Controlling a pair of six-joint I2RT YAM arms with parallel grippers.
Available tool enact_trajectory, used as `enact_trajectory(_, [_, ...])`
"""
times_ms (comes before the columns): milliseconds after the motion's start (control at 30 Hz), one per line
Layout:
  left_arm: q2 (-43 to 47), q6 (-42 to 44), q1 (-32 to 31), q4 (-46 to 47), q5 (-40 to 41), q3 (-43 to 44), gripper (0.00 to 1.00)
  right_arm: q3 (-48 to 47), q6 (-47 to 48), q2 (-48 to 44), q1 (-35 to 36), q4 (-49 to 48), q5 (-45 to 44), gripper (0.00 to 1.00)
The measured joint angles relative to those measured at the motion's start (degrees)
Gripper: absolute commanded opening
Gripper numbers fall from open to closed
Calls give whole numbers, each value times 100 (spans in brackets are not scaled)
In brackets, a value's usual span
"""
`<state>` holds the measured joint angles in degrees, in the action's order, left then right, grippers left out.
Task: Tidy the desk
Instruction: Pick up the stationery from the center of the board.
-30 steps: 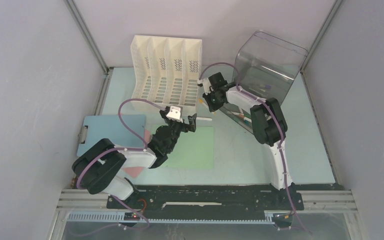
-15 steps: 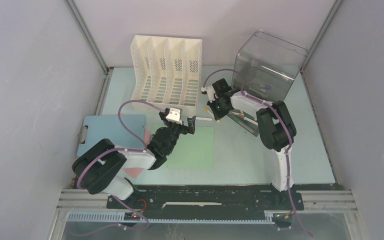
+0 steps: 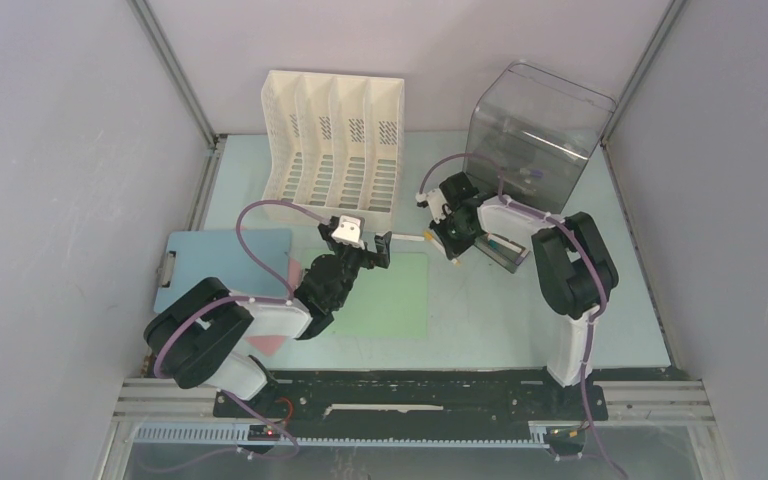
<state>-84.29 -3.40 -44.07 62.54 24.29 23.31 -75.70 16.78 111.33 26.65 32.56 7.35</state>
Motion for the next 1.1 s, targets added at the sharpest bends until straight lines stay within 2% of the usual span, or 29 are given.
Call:
enact_trajectory(267, [0,0,0,0,0,0,100,-11,98,2,15,20,-33,26])
enact_trajectory(667, [0,0,0,0,-2,0,100,-962,334,667,280,361,-396,29])
enact_trajectory(767, [0,0,0,0,-2,0,100,-1082,378,745,334,400,-435,24])
enact_trajectory(967, [0,0,0,0,0,0,100,-1108,468,767,417,435,-481,0])
enact_trajectory(1100, [0,0,0,0,0,0,100,-1108,485,763,417,435,-479,0])
